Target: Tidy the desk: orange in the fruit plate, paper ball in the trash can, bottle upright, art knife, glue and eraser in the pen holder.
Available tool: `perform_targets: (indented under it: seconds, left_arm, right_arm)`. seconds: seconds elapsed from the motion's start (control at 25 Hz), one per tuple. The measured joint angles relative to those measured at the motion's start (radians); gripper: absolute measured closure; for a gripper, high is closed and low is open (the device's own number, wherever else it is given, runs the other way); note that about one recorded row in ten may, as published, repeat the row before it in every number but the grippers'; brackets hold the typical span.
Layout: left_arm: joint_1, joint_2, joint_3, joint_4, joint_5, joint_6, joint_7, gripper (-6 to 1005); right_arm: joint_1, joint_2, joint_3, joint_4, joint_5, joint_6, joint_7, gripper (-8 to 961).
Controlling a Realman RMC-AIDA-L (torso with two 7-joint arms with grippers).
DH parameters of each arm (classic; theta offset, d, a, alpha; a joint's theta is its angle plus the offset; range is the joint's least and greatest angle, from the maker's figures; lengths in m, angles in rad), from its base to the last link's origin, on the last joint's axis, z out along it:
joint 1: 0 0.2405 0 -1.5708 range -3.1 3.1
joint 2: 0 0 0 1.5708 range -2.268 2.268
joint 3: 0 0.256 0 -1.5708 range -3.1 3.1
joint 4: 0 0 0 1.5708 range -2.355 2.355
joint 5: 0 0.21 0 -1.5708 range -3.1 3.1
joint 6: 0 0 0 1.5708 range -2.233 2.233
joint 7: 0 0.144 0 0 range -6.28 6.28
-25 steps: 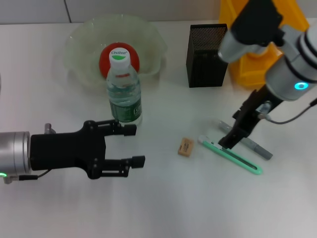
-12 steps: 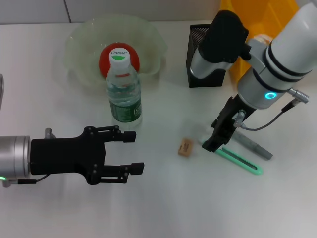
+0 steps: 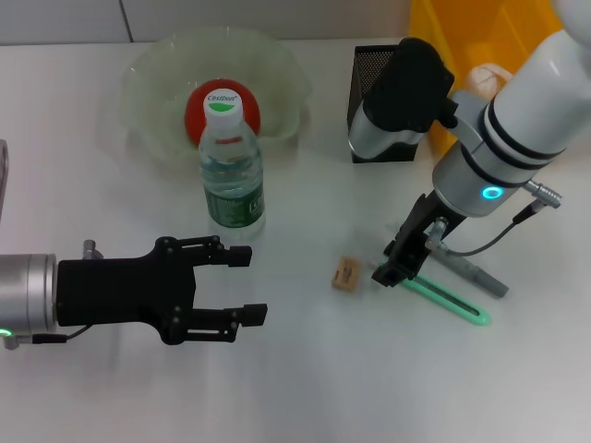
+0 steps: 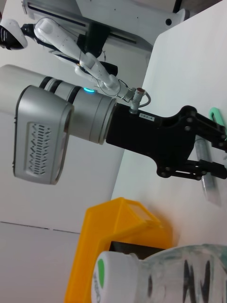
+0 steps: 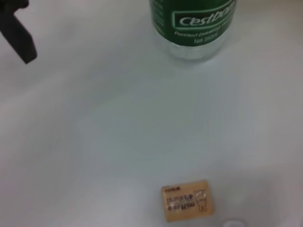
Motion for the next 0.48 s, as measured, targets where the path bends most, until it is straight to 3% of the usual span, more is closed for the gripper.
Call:
perform_targets:
  seconds: [0.48]
  left_arm:
    - [-0.002, -0.008, 0.0, -0.001, 0.0, -0.023, 0.004, 216]
  right_arm:
    - [0.004, 0.0, -0.015, 0.033, 0.003, 0.035, 0.002, 669]
